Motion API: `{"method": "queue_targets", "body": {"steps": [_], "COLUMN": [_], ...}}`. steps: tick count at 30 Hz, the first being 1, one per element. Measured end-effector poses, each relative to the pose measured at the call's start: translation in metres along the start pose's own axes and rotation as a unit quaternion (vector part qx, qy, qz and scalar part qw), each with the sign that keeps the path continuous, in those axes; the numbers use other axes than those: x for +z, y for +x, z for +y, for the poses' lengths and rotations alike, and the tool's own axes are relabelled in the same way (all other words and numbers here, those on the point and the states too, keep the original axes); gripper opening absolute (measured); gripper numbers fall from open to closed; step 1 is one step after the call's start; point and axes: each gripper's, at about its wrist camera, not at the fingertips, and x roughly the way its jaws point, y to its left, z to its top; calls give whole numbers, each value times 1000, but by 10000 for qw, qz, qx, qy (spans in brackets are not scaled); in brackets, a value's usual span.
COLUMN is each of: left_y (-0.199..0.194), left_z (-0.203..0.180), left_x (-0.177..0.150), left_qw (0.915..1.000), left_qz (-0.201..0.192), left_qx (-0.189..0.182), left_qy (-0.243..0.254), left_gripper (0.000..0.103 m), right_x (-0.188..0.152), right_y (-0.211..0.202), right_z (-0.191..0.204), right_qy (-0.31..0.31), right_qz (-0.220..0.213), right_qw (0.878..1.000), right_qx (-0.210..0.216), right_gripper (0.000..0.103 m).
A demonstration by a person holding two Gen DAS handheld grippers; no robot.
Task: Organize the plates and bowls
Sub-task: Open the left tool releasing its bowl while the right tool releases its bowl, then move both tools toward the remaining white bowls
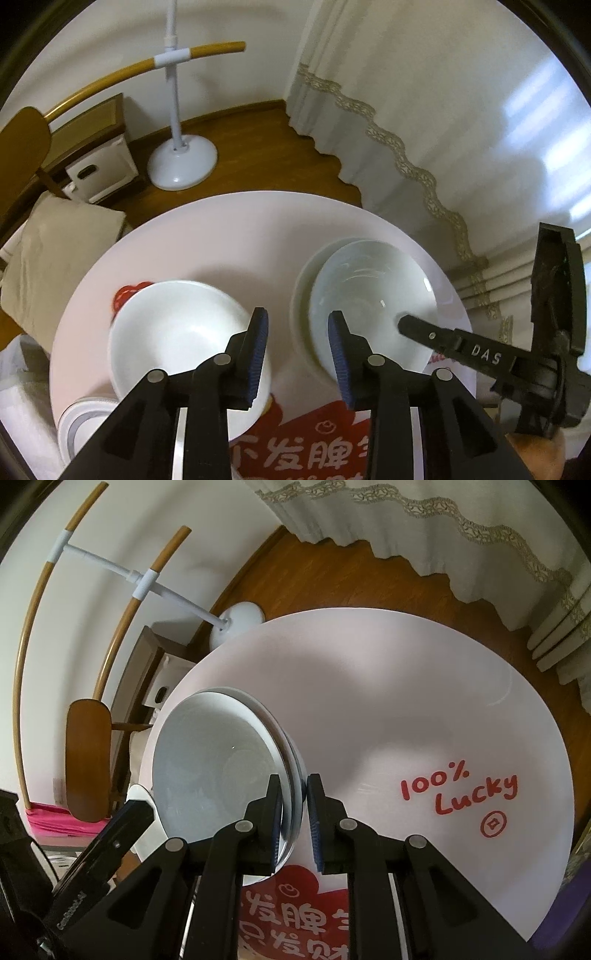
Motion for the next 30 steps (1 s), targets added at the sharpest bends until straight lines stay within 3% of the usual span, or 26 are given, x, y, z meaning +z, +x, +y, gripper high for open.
{"method": "queue_targets", "body": {"steps": [4, 9, 19, 22, 30], "left_y": [-18, -49, -115, -119, -105], "left_z": [8, 13, 24, 32, 59], "left_x": [-16, -47, -96, -95, -61], "left_qw": [9997, 9987, 9967, 9973, 9994], "left_qz": [-72, -119, -213, -166, 167], "left_qx": [149, 299, 517, 506, 264], "left_qy": [-176, -396, -592, -511, 124], "left_gripper": [31, 32, 48, 56, 56], "right_x": [-2, -14, -60, -74, -107], "right_y": [-8, -33, -69, -67, -40], "right_z": [4, 8, 20, 25, 59], "right_qy": [-13, -206, -383, -370, 37], "right_qz": [-23, -93, -232, -166, -191], "right_qw": [10000, 9996, 9978, 9977, 9985], "right_qx": [34, 177, 497, 550, 516], "right_gripper": [17, 35, 37, 37, 37]}}
